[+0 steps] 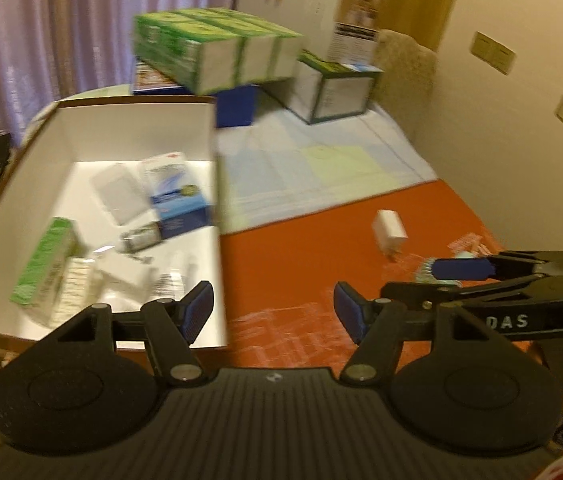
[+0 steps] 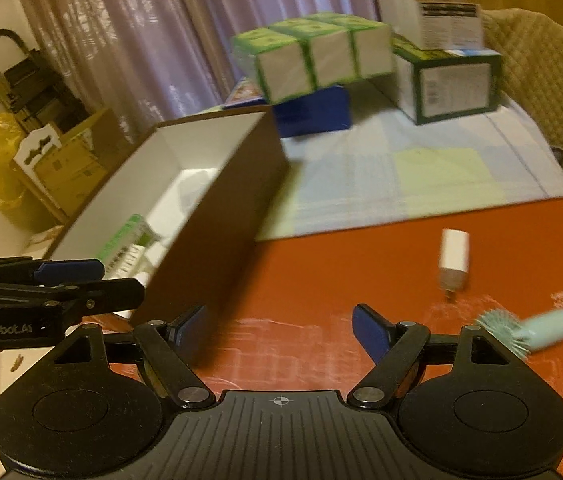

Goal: Organize rigid objects
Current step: 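Withdraw both grippers from the box toward the charger and fan on the mat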

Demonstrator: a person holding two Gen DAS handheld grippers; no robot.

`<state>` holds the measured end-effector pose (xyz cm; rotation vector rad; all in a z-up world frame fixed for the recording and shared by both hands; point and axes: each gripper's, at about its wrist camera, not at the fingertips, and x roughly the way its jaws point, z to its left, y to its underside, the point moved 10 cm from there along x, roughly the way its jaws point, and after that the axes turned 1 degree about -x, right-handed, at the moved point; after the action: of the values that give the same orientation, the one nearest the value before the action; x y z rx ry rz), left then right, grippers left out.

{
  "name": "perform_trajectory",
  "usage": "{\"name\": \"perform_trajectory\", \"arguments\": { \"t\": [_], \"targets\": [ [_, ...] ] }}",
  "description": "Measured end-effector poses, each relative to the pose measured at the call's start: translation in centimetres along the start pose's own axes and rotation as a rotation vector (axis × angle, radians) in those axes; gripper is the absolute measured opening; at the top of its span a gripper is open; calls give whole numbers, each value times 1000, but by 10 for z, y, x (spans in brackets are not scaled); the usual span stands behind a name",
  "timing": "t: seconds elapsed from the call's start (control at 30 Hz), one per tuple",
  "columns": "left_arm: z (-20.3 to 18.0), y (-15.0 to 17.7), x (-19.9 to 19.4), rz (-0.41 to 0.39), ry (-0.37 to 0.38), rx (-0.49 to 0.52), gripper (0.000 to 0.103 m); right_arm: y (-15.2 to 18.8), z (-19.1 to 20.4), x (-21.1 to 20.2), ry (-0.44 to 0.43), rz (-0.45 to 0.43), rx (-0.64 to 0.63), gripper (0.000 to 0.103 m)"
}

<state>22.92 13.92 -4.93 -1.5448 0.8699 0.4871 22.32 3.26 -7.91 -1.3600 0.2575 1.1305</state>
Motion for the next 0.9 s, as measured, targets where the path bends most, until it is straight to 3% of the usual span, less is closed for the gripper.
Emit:
{"name": "perform_trajectory", "arguments": {
  "t": [0.37, 0.6, 0.8, 0.9],
  "targets": [
    [-76, 14, 36, 71, 88, 71, 63, 18, -78, -39, 91, 0, 73, 76],
    [-101, 21, 60, 104, 74, 60, 63, 36, -136, -60, 158, 10, 87, 76],
    [-107, 30, 81, 119, 21, 17, 63, 42, -186, -64, 196, 19, 108, 75],
    [-106, 34, 87, 119, -8, -18, 63, 39, -205, -61, 191, 24, 92, 56]
  ]
}}
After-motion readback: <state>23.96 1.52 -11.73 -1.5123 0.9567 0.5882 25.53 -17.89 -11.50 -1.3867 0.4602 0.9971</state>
